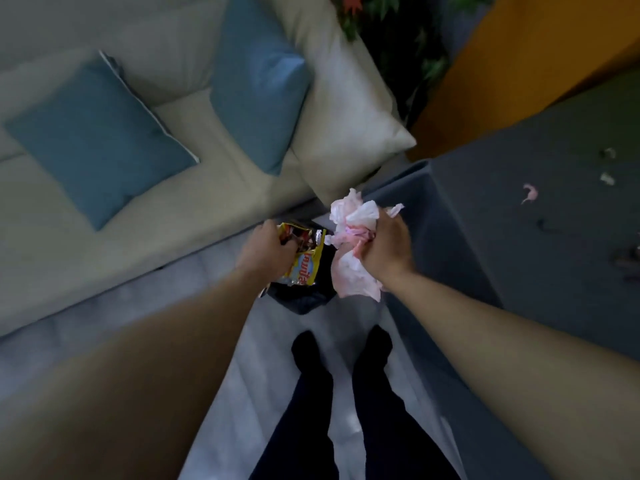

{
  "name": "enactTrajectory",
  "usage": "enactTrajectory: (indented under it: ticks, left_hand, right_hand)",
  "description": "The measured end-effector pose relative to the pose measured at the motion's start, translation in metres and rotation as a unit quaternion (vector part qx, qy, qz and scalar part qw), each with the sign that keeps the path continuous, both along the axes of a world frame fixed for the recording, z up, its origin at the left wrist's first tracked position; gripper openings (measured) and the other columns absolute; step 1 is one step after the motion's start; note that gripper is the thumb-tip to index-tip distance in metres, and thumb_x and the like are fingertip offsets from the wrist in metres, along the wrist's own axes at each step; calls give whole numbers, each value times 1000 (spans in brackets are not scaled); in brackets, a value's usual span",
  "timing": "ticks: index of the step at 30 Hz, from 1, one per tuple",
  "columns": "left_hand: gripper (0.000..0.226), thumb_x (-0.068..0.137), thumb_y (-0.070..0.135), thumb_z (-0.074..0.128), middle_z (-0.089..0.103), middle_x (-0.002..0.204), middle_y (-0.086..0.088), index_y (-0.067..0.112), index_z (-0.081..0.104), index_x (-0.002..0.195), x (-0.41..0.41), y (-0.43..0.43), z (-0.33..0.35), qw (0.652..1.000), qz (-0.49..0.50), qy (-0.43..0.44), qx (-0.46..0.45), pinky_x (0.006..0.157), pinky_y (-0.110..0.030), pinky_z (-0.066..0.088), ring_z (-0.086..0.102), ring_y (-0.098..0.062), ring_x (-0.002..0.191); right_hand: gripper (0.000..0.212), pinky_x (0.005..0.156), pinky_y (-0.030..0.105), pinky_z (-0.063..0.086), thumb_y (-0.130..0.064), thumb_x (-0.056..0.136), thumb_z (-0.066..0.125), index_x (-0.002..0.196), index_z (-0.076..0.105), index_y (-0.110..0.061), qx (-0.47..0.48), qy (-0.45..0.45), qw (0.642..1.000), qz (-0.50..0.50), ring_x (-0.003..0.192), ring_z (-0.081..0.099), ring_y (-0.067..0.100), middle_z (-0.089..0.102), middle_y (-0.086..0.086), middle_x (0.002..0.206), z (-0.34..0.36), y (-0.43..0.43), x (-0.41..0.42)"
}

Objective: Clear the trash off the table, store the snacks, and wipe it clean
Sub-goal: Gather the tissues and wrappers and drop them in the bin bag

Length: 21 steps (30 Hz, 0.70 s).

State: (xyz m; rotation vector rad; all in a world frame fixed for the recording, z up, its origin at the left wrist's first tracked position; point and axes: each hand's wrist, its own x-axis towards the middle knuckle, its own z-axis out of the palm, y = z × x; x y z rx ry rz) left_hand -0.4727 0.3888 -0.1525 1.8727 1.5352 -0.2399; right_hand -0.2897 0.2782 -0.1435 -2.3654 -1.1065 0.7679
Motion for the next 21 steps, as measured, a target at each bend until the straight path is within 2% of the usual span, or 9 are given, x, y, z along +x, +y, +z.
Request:
enactTrajectory:
  ticks: [4, 7, 11, 14, 16, 19, 21]
  left_hand:
    - [38, 94, 37, 58, 59, 115, -15, 7, 51, 118, 1, 4, -63, 1000, 16, 12, -16, 81, -37, 46, 59, -34, 106]
    - [39, 92, 39, 59, 61, 114, -13, 9, 52, 116, 0, 5, -112, 998, 46, 12, -36, 88, -44, 53, 61, -35, 105]
    - [47, 89, 44, 62, 61, 118, -16, 10, 52, 120, 0, 4, -174, 995, 82, -10, -58, 92, -48, 53, 62, -37, 107]
    - [56, 87, 44, 69, 61, 122, -14, 9, 52, 127, -1, 3, -216, 992, 100, -20, -78, 90, -39, 51, 60, -32, 110]
    - [62, 84, 39, 74, 60, 118, -5, 9, 50, 132, -2, 0, -239, 987, 108, -40, -110, 88, -35, 50, 59, -25, 106]
    - [69, 78, 30, 78, 59, 118, 1, 15, 49, 139, -6, -1, -259, 979, 100, -87, -153, 89, -28, 44, 58, -21, 113]
    - [75, 81, 26, 75, 57, 135, -5, 15, 42, 147, -9, -3, -265, 979, 72, -86, -170, 98, -29, 42, 53, -26, 127]
  right_hand:
    - [45, 80, 34, 53, -37, 66, 48, 106, 64, -26, -13, 13, 1000, -11, 90, 62, 22, 64, 4, 100, -55, 11, -7]
    - [39, 83, 30, 48, -20, 73, 64, 111, 64, -21, -30, 11, 999, -14, 98, 60, 28, 64, 11, 106, -96, 19, -8]
    - [39, 79, 23, 36, -14, 78, 65, 116, 62, -16, -53, 16, 998, -5, 101, 57, 29, 61, 15, 110, -151, 26, -8]
    - [39, 79, 27, 44, -17, 77, 65, 116, 62, -18, -68, 26, 997, -10, 98, 58, 30, 61, 15, 110, -194, 28, -14]
    - [40, 80, 31, 48, -19, 75, 64, 116, 61, -19, -68, 36, 997, -10, 96, 59, 32, 60, 15, 108, -218, 29, -19]
    - [45, 78, 25, 40, -22, 77, 63, 121, 57, -21, -90, 71, 993, 1, 101, 56, 31, 59, 14, 112, -248, 31, -24]
    - [55, 83, 22, 37, -31, 80, 69, 132, 52, -24, -105, 86, 991, 17, 111, 54, 27, 56, 11, 122, -261, 33, -28]
